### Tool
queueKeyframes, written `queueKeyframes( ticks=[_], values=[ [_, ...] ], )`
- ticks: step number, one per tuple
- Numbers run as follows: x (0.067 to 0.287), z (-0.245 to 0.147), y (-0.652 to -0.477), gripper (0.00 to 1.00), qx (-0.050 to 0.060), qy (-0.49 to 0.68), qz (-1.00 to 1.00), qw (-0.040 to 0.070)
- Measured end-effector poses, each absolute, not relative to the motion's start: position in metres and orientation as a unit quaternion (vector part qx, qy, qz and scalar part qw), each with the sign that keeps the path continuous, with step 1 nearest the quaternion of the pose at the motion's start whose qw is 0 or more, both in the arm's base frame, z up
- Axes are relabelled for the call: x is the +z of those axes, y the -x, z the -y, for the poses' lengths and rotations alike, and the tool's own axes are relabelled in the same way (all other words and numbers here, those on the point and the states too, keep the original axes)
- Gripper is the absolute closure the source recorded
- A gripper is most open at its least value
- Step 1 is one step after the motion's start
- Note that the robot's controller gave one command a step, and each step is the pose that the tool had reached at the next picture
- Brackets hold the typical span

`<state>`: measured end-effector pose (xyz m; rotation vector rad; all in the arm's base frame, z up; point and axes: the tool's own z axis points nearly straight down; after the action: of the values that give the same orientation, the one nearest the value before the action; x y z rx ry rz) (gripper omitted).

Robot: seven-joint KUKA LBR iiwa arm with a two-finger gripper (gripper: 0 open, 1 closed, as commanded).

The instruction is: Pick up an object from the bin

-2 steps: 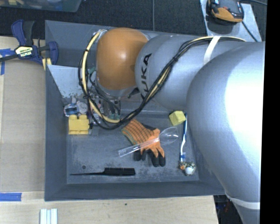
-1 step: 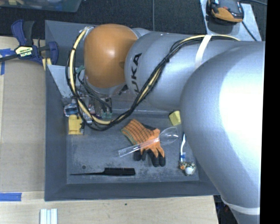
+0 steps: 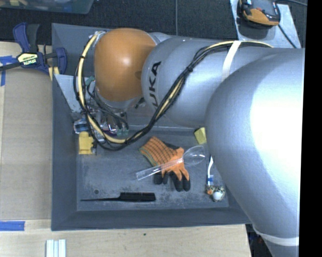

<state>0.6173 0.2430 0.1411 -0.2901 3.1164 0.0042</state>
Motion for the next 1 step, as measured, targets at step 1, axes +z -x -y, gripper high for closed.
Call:
queueKeyframes(
  ticks=[1],
  values=[
    [0.0708,-0.2434,-0.6230,0.00,0.002,0.157,-0.988,0.009]
  ],
)
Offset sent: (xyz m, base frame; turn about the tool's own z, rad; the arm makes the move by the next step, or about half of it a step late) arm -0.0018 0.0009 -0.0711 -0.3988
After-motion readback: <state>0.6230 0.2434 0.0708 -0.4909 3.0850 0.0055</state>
